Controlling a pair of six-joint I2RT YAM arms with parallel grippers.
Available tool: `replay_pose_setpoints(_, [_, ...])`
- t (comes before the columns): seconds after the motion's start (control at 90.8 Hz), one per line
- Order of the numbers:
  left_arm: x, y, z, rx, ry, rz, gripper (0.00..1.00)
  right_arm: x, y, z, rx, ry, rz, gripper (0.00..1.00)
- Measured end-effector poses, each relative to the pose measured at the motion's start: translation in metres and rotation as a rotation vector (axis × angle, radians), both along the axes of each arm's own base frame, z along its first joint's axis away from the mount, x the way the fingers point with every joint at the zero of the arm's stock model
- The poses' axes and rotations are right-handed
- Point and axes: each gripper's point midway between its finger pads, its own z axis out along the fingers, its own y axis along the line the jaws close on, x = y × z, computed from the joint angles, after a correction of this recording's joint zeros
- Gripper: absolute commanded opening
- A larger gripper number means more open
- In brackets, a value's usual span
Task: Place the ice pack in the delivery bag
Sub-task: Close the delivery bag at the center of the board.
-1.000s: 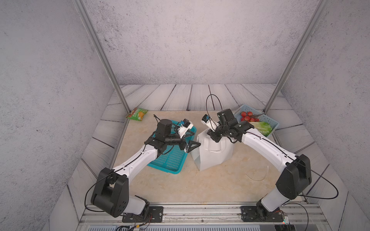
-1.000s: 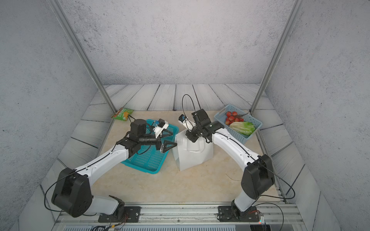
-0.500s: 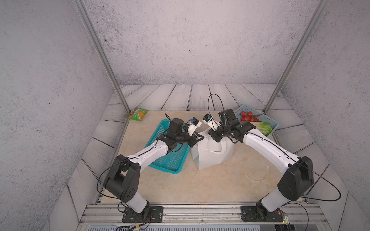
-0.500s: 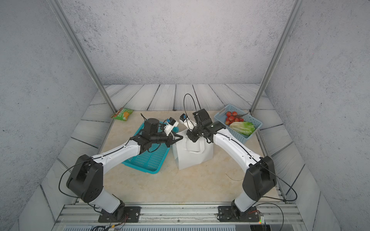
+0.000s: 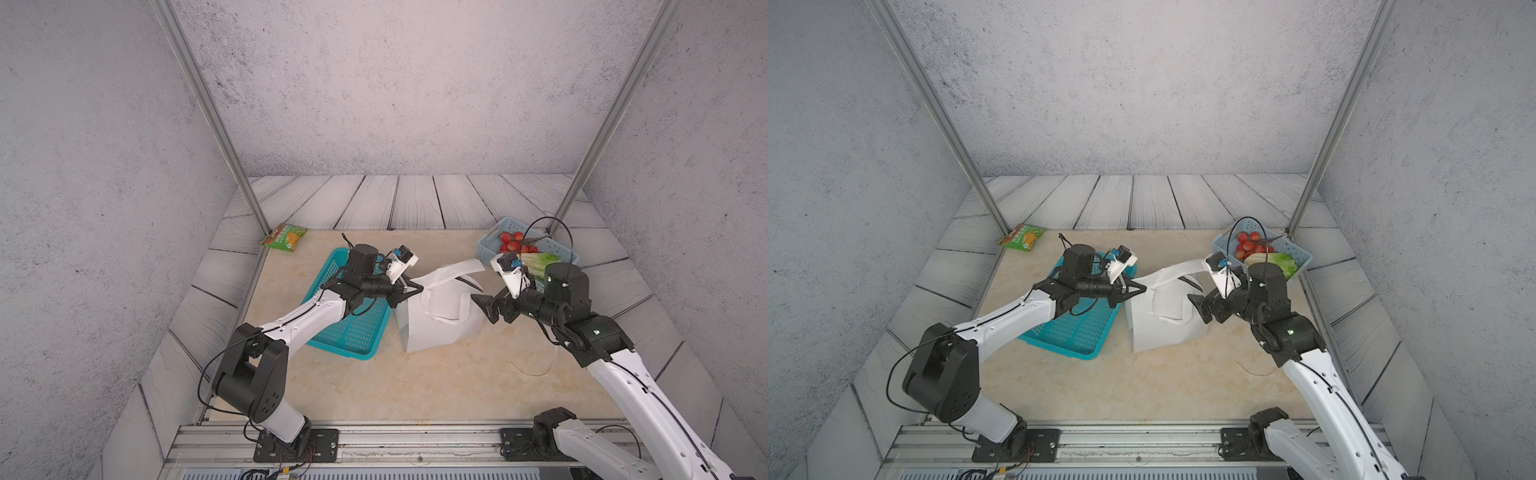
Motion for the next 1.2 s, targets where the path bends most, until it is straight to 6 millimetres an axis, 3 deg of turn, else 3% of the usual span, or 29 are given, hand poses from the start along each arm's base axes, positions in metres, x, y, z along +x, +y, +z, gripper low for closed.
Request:
replay_pose_setpoints(0.132, [-0.004,-0.002,0.005,-0.005,0.007,-0.031,0.0,0.025,-0.01,-0.041,-0.049,0.118,-0.053,0.64])
replay_pose_setpoints(0.198, [-0.006,-0.001,0.006,-0.005,0.014,-0.04,0.0,0.03,-0.013,-0.057,-0.053,0.163,-0.072,0.42])
replay_pose_setpoints(0.352, [-0.01,-0.002,0.008,-0.01,0.026,-0.066,0.0,0.03,-0.009,-0.066,0.0,0.184,-0.072,0.0])
replay_pose_setpoints(0.55, [-0.015,0.004,0.011,-0.029,0.017,-0.132,0.0,0.036,-0.011,-0.065,0.231,0.232,-0.058,0.0])
replay_pose_setpoints(0.771, [-0.009,0.023,-0.002,-0.026,0.006,-0.192,0.0,0.064,0.015,-0.079,0.458,0.459,0.035,0.0])
replay_pose_setpoints(0.903, [-0.003,0.029,0.003,-0.03,-0.004,-0.194,0.0,0.073,0.024,-0.076,0.573,0.531,0.074,0.0])
replay_pose_setpoints(1.2, [0.006,0.03,0.001,0.009,-0.04,-0.221,0.0,0.091,0.029,-0.078,0.689,0.648,0.07,0.01])
